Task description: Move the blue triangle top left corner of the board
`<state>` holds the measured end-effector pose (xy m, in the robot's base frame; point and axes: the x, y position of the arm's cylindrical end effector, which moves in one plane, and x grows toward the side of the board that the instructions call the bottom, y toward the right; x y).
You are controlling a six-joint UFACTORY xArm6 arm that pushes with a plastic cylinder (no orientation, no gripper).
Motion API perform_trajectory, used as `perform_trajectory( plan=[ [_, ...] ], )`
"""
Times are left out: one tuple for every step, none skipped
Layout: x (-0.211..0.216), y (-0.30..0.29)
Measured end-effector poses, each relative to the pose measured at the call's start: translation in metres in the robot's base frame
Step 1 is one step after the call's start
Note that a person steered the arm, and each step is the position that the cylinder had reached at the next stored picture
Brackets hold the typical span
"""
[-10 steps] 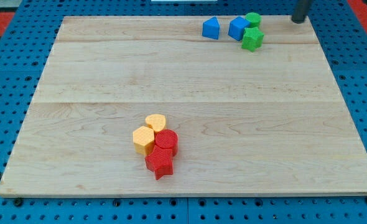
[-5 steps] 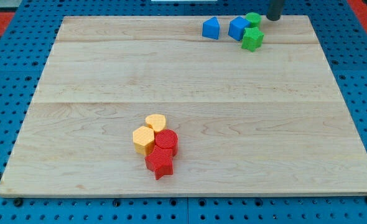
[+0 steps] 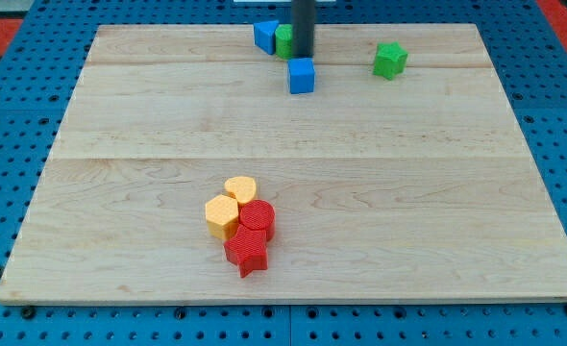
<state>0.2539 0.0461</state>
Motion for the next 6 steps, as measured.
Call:
perform_trajectory(
  plan=[
    [-0.048, -0.01],
    [-0.037, -0.102],
    [0.013, -0.162],
    [0.0, -0.152],
    [-0.011, -0.204],
    [-0.017, -0.281]
  ],
)
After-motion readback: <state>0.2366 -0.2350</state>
